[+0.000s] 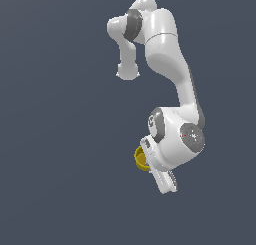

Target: Pick up the object and move it to a goal position.

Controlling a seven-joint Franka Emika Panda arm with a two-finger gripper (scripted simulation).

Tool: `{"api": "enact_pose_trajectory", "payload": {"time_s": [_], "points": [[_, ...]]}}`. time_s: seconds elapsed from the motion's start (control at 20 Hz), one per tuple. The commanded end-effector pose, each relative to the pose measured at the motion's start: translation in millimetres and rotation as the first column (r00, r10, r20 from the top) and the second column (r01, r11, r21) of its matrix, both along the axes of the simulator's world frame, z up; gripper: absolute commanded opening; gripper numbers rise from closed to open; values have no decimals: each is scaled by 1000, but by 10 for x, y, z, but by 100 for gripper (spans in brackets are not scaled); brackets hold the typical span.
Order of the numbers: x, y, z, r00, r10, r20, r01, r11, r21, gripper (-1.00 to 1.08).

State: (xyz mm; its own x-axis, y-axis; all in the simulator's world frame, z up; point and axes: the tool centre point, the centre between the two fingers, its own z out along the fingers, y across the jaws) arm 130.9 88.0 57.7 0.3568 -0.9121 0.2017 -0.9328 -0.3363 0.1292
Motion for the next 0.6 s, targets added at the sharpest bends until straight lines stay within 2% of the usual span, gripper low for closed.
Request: {"api": "enact_pose_trajectory", "payload": {"time_s": [0.0,0.55], "points": [[-1,0,-2,1000,0,0,0,1000,0,-100],[-103,-9,125,1000,0,0,0,1000,0,-100]]}}
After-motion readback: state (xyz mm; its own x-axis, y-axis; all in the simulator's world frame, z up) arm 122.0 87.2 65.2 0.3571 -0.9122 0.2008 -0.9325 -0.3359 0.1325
